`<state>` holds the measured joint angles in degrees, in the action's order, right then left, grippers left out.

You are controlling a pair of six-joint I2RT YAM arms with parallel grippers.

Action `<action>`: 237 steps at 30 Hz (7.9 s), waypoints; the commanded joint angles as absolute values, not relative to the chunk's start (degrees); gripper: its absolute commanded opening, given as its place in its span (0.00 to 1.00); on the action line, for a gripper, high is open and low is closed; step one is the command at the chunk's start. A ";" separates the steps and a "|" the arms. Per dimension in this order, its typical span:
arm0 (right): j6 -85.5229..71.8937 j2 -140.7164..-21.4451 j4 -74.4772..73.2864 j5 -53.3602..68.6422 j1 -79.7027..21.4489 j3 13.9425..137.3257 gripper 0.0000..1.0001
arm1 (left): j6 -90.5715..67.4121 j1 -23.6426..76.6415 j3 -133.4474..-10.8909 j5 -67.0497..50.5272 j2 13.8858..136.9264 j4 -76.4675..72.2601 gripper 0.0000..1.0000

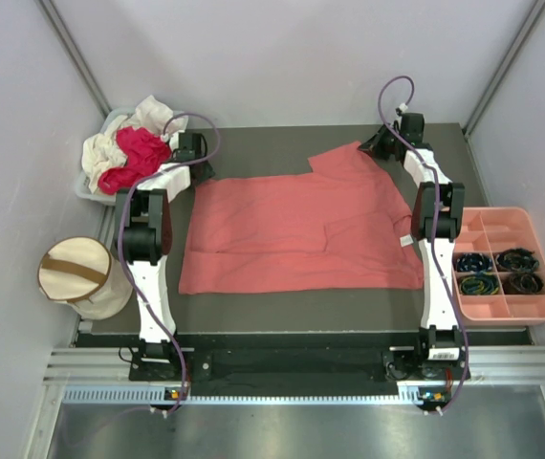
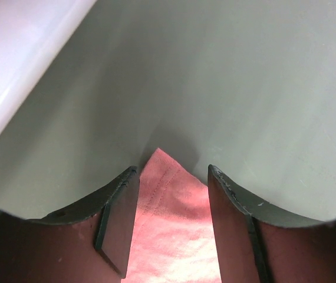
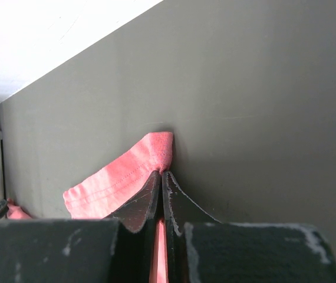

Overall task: Fold and stack the t-shirts
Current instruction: Grap the side of the flattened tshirt furthest away from the robot with both arms

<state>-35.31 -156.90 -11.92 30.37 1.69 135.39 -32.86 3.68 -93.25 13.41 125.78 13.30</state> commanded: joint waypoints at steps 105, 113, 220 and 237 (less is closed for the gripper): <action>-37.44 -155.83 -10.99 31.46 3.34 133.59 0.00 | -25.31 -2.64 -95.19 22.41 128.06 23.56 0.00; -37.71 -156.01 -10.90 31.73 3.51 133.77 0.00 | -25.05 -2.29 -91.32 25.13 119.10 20.22 0.60; -39.64 -156.36 -9.14 33.49 4.22 133.15 0.00 | -13.54 7.73 -92.99 22.24 126.39 10.37 0.62; -39.81 -156.44 -9.05 33.57 4.31 132.98 0.00 | -13.45 6.94 -93.51 21.89 126.91 10.46 0.41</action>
<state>-40.27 -156.90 -9.15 33.76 3.29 133.56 -13.58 7.79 -91.72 21.69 126.15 11.05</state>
